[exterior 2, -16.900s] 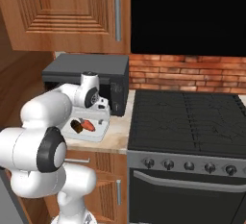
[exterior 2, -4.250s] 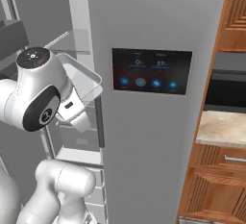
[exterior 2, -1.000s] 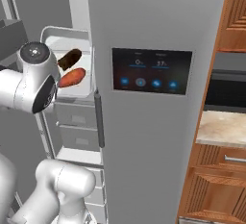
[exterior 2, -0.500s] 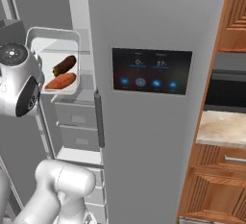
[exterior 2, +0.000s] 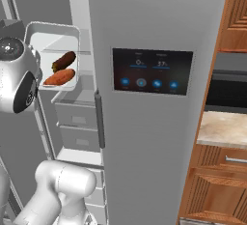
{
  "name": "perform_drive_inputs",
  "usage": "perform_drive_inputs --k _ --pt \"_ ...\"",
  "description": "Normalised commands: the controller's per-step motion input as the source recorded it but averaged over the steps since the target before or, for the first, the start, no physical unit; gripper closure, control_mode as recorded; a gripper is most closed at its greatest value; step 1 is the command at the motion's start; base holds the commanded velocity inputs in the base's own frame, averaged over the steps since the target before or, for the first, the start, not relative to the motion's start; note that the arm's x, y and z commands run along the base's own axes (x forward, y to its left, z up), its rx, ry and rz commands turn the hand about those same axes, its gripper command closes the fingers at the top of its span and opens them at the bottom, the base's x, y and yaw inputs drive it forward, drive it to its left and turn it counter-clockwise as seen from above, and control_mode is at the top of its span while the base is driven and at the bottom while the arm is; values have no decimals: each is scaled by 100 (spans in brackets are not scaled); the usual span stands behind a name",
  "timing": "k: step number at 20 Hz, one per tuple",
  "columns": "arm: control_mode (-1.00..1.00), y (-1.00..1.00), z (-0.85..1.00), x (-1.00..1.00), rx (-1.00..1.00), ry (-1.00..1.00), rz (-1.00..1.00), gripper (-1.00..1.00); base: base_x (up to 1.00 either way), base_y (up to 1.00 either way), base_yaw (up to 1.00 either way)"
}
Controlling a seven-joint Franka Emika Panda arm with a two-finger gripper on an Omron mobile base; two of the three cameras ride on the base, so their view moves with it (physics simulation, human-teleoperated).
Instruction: Take the sweet potato and sweet potato out of the freezer and place them in the tupperware container on the counter. Then put the tupperware containing the vegetables back in the freezer.
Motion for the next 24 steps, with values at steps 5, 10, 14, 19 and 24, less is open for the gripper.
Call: perform_drive_inputs --k 5,10,14,19,24 --pt "-100 0 12 36 0 3 0 100 0 0 0" --pt "-100 0 8 48 0 5 0 100 0 0 0" --pt "-100 0 4 50 0 2 0 100 0 0 0" --pt "-100 0 5 52 0 0 0 100 0 0 0" --pt "-100 0 5 52 0 0 0 100 0 0 0"
